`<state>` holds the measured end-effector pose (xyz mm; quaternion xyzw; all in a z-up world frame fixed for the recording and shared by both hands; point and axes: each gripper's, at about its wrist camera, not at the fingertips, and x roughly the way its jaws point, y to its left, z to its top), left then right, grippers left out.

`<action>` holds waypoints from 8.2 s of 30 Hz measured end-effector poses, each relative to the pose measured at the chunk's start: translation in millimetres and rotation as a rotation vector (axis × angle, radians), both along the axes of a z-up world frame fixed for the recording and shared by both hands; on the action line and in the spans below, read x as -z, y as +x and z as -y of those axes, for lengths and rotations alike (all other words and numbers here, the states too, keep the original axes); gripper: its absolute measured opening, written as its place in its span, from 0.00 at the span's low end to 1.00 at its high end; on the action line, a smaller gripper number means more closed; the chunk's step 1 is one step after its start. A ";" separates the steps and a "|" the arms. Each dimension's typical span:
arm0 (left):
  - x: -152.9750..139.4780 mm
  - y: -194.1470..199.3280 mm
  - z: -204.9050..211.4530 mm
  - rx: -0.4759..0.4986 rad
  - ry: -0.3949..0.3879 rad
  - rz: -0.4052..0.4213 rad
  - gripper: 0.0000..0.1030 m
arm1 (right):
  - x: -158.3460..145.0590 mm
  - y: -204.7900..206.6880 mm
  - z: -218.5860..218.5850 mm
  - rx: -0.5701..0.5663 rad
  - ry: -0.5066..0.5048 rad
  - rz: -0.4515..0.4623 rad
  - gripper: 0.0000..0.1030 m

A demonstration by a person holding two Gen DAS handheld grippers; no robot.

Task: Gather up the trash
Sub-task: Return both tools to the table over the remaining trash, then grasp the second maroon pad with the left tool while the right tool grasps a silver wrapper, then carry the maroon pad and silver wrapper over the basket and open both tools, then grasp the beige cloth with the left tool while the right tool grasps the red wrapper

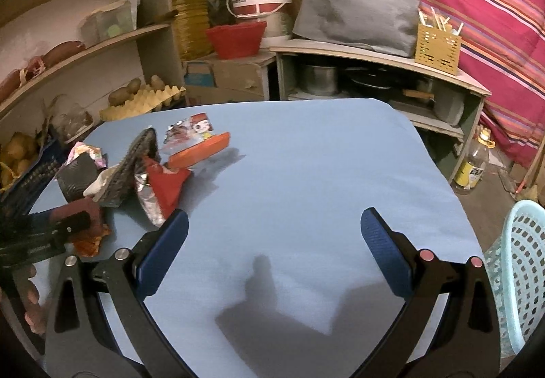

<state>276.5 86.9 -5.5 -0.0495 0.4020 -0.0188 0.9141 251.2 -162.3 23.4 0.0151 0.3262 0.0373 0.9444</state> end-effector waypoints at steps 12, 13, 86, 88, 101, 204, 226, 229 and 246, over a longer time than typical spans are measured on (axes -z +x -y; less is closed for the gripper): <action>-6.0 -27.2 -24.0 0.026 0.031 0.021 0.39 | -1.0 2.2 -37.6 -0.050 0.011 -0.009 0.96; -5.6 -28.3 -28.7 0.022 0.013 0.017 0.39 | -1.9 2.3 -41.3 -0.056 0.013 -0.008 0.96; -49.0 -71.2 80.5 0.154 0.042 0.174 0.75 | -50.9 -74.4 107.5 -0.069 0.217 0.040 0.03; -48.9 -71.3 95.2 0.171 0.045 0.169 0.75 | -51.6 -77.5 120.4 -0.089 0.267 0.014 0.03; -72.5 -84.1 158.3 0.221 0.041 0.211 0.75 | -65.2 -107.4 178.4 -0.123 0.395 0.022 0.03; -26.3 -18.4 113.7 0.131 0.121 0.204 0.94 | -14.1 -79.2 182.1 0.265 -0.060 0.052 0.96; 7.8 38.2 53.6 0.062 0.078 0.003 0.94 | 34.0 2.2 131.0 0.203 0.012 -0.222 0.57; 10.2 43.1 54.5 0.070 0.078 -0.010 0.93 | 34.0 0.4 126.9 0.160 0.019 -0.225 0.43; 11.4 39.0 69.2 0.164 0.104 0.018 0.17 | 28.7 -14.2 118.9 0.091 0.023 -0.204 0.41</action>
